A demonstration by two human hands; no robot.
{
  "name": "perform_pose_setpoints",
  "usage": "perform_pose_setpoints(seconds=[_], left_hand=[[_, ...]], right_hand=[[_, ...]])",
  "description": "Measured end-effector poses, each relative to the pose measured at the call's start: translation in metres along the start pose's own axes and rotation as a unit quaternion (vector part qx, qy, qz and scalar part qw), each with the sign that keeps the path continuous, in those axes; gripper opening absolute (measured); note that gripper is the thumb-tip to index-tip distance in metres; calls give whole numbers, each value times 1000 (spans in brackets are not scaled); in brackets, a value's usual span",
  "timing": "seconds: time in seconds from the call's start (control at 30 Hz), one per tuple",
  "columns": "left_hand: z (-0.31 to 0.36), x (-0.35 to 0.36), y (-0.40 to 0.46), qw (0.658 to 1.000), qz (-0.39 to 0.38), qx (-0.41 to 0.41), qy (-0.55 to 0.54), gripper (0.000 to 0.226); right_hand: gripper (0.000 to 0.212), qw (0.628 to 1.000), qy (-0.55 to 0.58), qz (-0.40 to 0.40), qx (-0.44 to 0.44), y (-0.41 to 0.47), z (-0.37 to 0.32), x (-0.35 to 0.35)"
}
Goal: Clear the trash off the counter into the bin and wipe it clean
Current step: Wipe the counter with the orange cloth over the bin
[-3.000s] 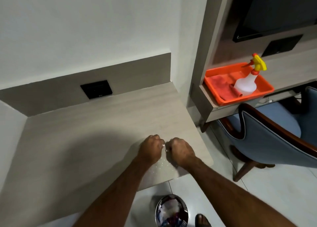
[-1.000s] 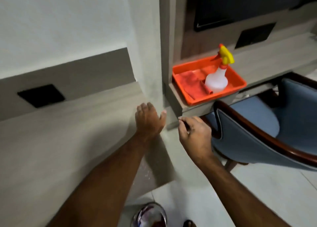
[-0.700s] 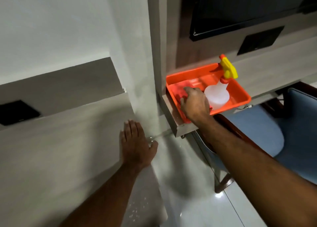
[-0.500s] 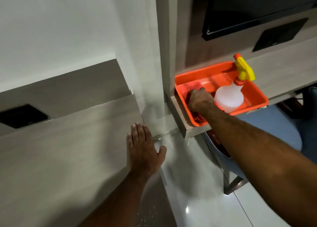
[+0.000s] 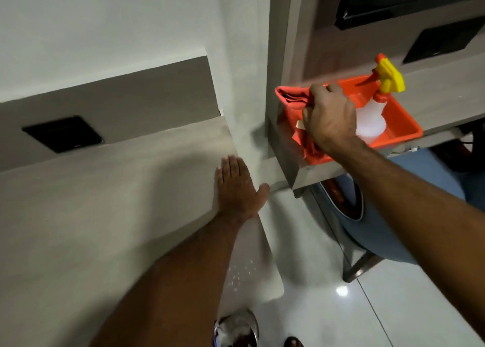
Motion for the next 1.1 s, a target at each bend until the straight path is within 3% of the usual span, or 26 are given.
perform_pose_setpoints(seconds=[0.1, 0.23, 0.3, 0.37, 0.43, 0.5, 0.57, 0.67, 0.77, 0.83, 0.9, 0.97, 1.0, 1.1], left_hand=[[17, -36, -31, 995, 20, 28, -92, 85], [24, -104, -139, 950, 211, 73, -220, 59], [15, -107, -223, 921, 264, 117, -262, 44], [-5, -67, -299, 926, 226, 167, -251, 28], [-40, 19, -355, 958, 117, 159, -210, 18], [-77, 91, -386, 976, 8, 100, -193, 17], [-114, 142, -398, 982, -46, 15, -182, 17], [-190, 249, -430, 983, -133, -120, -49, 20], [-263, 340, -474, 939, -222, -264, 7, 41], [-298, 387, -493, 889, -256, -378, -38, 62], [-319, 427, -502, 794, -242, -521, -199, 68], [-312, 456, -499, 659, -206, -598, -407, 45], [-308, 458, -490, 635, -192, -596, -453, 36], [-290, 433, -465, 637, -162, -575, -487, 32]], right_hand=[[24, 996, 27, 73, -30, -57, -18, -63], [13, 985, 151, 75, 30, -186, -7, -94], [9, 974, 199, 63, 86, -266, 4, -81], [17, 959, 227, 43, 165, -350, 21, -43], [16, 944, 230, -12, 235, -434, 45, 28], [9, 932, 222, -51, 280, -493, 66, 82], [9, 929, 194, -94, 301, -523, 84, 127], [12, 917, 157, -189, 313, -594, 102, 222], [15, 896, 145, -258, 331, -658, 117, 307], [21, 876, 146, -278, 366, -683, 126, 348], [29, 866, 151, -289, 380, -699, 129, 380], [37, 865, 160, -290, 378, -706, 124, 398], [40, 864, 163, -290, 378, -705, 122, 400], [42, 854, 166, -277, 407, -693, 119, 387]])
Point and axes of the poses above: each hand's wrist, its own y-axis towards the middle knuckle, its own x-axis out of the palm, z = x × y, the point moved 9 cm from there along y, towards the middle knuckle, and after that the axes turned 4 degrees about z, right-handed, at the moved point
